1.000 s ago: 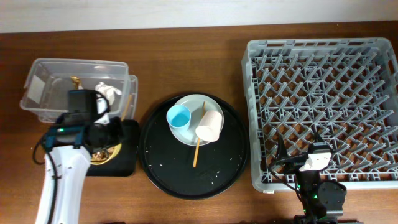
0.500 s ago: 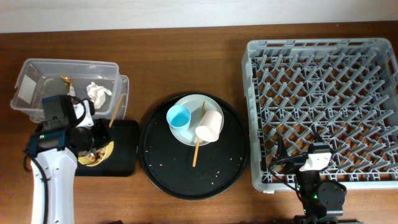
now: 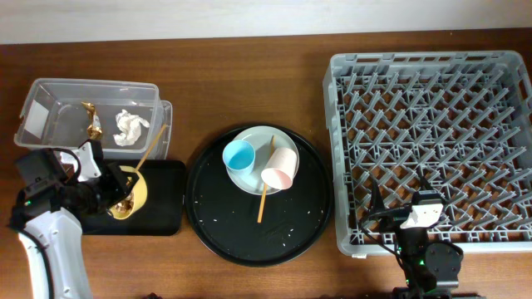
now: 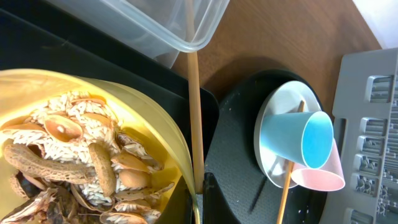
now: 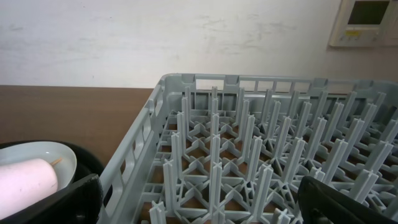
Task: Sort waste into correct bins and load items into the dishwasher rack
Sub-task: 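Carry the yellow bowl left over the black tray, then tilt the yellow bowl to dump rice and shells onto the black tray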
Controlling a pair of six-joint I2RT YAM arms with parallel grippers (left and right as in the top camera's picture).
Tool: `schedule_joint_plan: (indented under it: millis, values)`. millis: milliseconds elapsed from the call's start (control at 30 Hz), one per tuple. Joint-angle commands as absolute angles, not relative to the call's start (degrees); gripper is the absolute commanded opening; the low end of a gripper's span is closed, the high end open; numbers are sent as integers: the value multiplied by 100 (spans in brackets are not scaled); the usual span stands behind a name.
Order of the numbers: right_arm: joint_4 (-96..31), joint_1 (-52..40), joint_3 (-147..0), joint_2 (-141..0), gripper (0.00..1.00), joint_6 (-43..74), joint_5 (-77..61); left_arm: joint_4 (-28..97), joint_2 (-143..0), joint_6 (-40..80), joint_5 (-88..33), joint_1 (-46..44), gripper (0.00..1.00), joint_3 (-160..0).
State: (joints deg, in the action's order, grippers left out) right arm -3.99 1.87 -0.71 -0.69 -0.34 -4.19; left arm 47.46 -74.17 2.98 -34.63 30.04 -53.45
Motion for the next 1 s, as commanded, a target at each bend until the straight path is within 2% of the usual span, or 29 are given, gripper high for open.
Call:
schedule_joint_plan:
  millis: [0,200,333,400,633,700,967]
  values:
    - [-408,156,-32,-32,98,-64,-429,4694,-7430,143,-3671,3216,1,-5317]
    - [-408,150,-32,-32,98,-62,-432,4650,-7441,34,-3931,3577,1,-5317]
    - [-408,150,-32,-32,98,-62,-429,4648,-7946,-252,-4493,3848,1,-5315]
    - [-408,150,-32,-32,98,-62,-429,4713,-8484,-722,-5553,3848,0,-5315]
    - [-408,152,-32,-32,98,-64,-432,5201,-8517,-1533,-6241,4038,0,-5317]
    - [-408,150,-32,-32,98,-64,-429,5196,-8517,-1791,-6886,4193,0,-5317]
    - [-408,150,-32,-32,98,-62,-429,5218,-8519,-2132,-6997,4193,0,-5317]
